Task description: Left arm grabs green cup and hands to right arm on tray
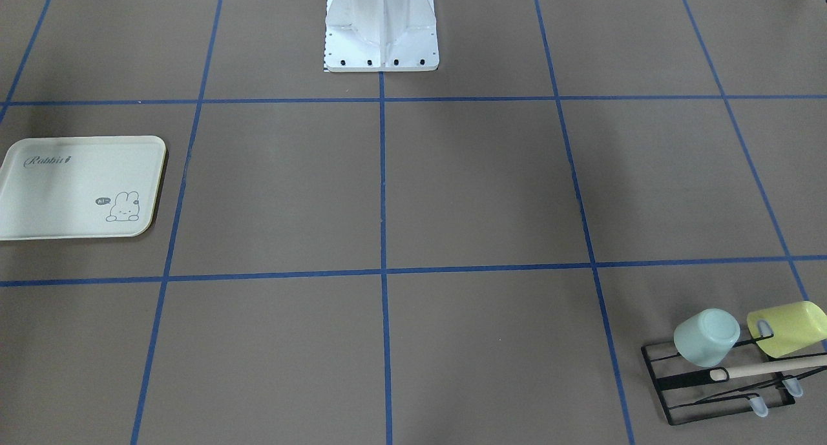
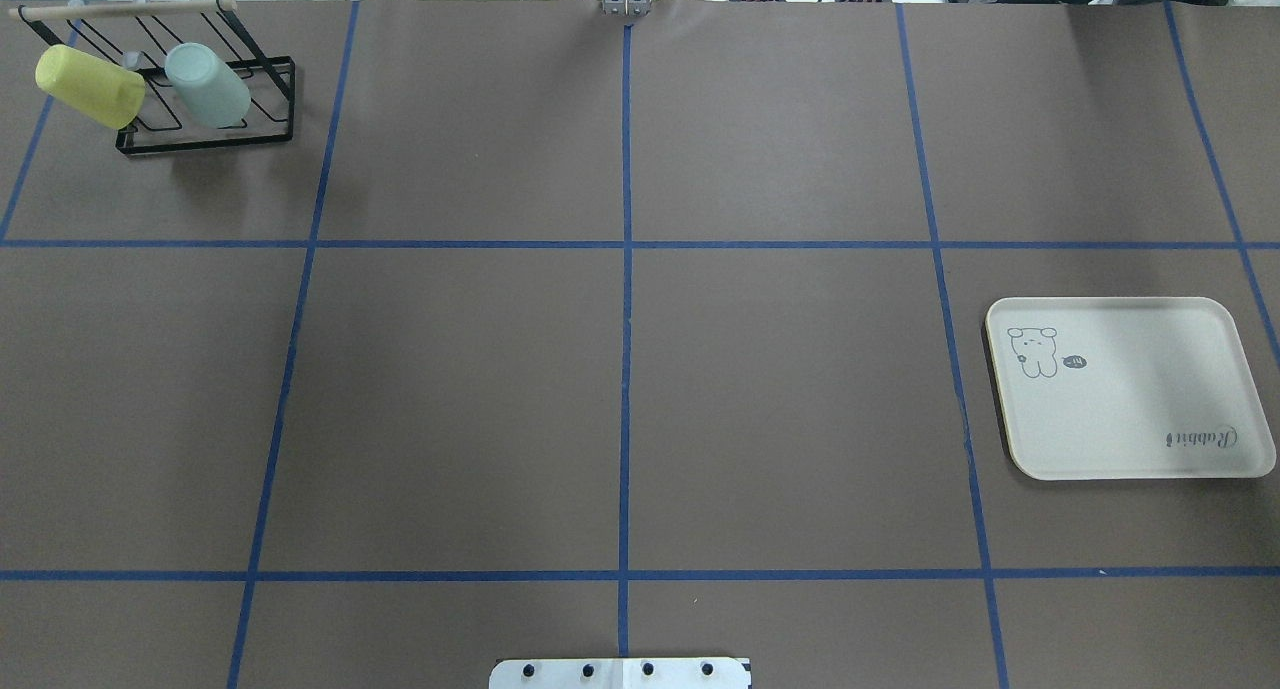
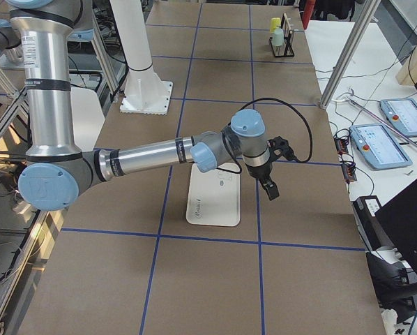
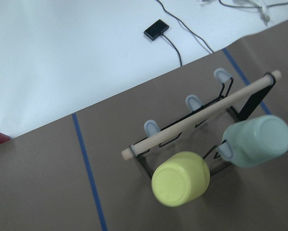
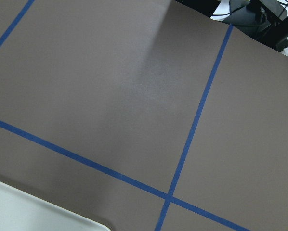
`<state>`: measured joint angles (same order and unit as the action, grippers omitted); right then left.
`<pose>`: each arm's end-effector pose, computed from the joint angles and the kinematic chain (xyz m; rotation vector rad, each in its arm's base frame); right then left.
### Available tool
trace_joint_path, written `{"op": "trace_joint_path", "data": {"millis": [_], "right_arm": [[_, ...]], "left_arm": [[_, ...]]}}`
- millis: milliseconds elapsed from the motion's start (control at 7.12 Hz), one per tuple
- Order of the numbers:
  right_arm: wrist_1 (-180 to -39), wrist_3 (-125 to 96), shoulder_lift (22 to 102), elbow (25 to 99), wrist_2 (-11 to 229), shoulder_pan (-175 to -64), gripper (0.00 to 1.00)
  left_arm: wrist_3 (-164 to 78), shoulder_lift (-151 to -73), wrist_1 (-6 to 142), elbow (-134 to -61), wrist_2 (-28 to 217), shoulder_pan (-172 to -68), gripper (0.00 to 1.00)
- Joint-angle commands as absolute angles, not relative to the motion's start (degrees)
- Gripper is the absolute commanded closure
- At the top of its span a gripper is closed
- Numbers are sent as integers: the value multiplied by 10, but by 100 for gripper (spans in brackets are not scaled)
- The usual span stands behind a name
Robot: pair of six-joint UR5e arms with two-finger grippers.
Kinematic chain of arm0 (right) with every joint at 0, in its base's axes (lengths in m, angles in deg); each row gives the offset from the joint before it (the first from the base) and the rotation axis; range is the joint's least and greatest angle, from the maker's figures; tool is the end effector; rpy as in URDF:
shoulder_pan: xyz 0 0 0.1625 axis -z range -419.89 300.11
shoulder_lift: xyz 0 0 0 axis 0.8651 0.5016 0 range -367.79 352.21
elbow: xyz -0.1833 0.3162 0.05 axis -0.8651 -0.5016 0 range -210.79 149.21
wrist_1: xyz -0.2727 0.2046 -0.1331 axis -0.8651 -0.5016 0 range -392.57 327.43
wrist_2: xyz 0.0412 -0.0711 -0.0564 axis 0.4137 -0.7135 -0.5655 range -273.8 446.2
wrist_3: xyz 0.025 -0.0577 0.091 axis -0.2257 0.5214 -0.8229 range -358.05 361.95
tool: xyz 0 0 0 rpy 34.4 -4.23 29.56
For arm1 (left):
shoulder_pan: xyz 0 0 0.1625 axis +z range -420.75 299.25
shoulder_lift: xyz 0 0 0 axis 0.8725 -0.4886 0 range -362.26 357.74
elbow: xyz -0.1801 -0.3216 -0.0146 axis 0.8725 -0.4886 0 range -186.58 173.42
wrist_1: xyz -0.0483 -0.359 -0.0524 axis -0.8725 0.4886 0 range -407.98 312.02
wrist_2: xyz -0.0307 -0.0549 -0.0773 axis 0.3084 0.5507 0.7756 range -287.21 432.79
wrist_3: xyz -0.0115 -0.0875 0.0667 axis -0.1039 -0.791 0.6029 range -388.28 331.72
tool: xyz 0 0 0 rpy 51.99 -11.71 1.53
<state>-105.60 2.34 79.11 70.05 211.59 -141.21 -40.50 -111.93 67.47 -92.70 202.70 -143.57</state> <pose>-0.0044 -0.4876 0.4750 0.4787 -0.6406 -0.3165 0.0110 -0.5862 0.4153 0.5669 0.7713 0.1693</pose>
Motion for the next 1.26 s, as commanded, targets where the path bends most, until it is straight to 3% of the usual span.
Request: {"op": "trace_joint_path", "data": {"millis": [0, 1124], "right_arm": [[-1053, -60, 746, 691, 2116, -1354, 0], [-1053, -118, 717, 693, 2117, -1323, 0]], "left_arm": [[-493, -1168, 683, -918, 2023, -1370, 0], [-574, -1225, 684, -817, 1812, -1244, 0]]}}
